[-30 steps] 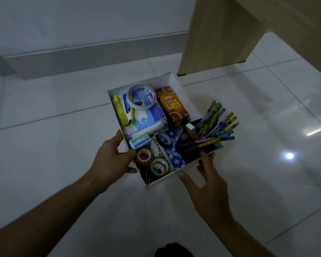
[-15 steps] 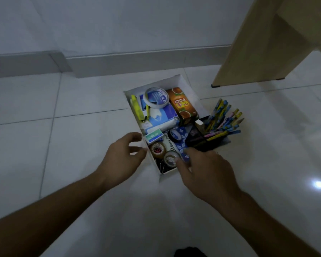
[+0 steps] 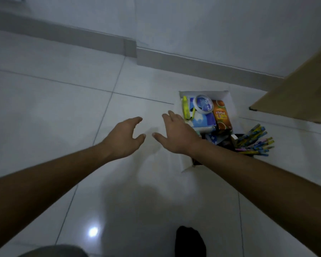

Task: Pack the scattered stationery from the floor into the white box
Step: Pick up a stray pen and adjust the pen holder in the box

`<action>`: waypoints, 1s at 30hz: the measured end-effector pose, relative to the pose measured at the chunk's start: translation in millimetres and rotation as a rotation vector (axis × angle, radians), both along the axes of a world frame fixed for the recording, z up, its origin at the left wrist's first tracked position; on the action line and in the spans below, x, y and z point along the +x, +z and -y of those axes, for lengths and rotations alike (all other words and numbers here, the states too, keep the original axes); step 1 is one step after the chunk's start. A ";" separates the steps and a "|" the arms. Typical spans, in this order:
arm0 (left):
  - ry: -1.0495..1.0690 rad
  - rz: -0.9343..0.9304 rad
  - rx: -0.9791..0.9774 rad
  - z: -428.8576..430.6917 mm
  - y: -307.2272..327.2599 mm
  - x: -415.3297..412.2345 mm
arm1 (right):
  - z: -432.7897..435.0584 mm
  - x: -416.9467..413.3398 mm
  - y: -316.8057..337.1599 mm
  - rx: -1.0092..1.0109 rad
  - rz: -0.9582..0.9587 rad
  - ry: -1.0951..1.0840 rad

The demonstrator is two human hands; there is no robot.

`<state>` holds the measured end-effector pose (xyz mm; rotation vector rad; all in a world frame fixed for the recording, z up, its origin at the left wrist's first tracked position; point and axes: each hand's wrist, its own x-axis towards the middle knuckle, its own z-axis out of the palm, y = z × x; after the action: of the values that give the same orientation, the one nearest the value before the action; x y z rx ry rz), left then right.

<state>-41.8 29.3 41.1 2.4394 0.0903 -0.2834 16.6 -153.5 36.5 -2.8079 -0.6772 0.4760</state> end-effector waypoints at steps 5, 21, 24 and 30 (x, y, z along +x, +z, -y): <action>0.127 0.020 0.023 -45.2 -9.3 -41.6 | -61.6 -1.9 -6.8 -0.114 -0.040 0.207; 0.722 0.013 -0.032 -160.2 -54.2 -195.2 | -233.7 -100.5 -68.0 -0.002 -0.191 0.627; 0.815 0.003 -0.065 -165.6 -66.7 -216.4 | -255.0 -117.1 -75.4 0.035 -0.202 0.667; 0.992 -0.026 -0.117 -170.7 -95.5 -254.3 | -292.5 -150.2 -89.1 0.034 -0.216 0.748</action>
<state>-296.0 200.0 -54.4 1.9856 1.1981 0.1281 -133.6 139.0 -52.6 -2.3317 -1.6508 0.8526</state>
